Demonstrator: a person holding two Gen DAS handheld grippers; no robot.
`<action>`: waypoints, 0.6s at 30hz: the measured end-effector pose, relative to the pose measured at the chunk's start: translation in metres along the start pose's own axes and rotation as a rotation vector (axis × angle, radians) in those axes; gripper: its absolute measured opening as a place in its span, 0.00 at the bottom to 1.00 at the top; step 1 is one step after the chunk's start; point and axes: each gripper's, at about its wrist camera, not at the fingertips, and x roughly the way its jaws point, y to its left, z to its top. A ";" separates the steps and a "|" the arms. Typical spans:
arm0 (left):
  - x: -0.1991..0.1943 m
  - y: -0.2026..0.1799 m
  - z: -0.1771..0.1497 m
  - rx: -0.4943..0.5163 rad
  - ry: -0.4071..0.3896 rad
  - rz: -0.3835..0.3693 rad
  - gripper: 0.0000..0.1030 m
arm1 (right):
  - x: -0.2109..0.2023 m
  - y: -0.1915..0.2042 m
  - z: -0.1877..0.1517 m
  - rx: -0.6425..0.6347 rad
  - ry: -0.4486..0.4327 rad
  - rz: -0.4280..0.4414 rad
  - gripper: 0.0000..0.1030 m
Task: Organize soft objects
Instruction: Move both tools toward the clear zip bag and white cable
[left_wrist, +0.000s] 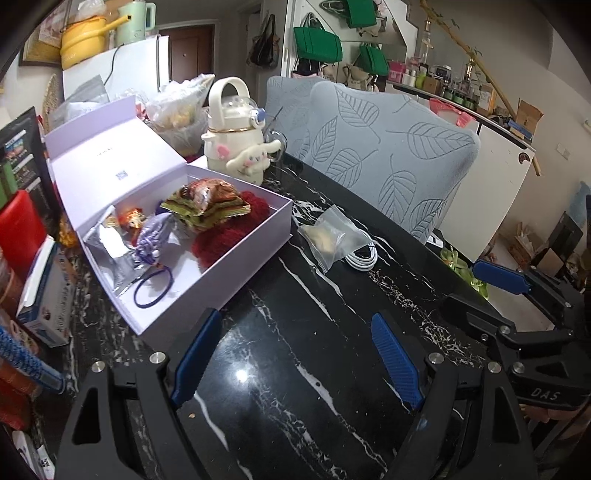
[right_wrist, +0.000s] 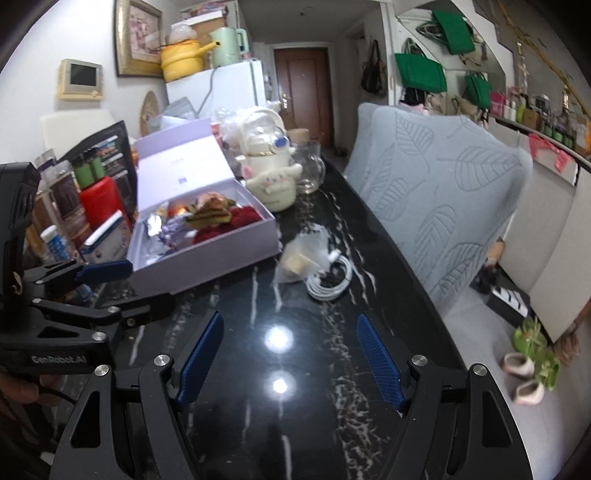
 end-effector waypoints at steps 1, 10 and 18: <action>0.004 0.000 0.001 -0.001 0.005 -0.001 0.81 | 0.003 -0.003 -0.001 0.004 0.006 -0.005 0.73; 0.042 -0.001 0.008 0.016 0.064 -0.018 0.81 | 0.036 -0.026 -0.001 0.050 0.066 -0.038 0.73; 0.067 0.001 0.023 0.045 0.093 -0.008 0.81 | 0.076 -0.039 0.005 0.063 0.129 -0.052 0.73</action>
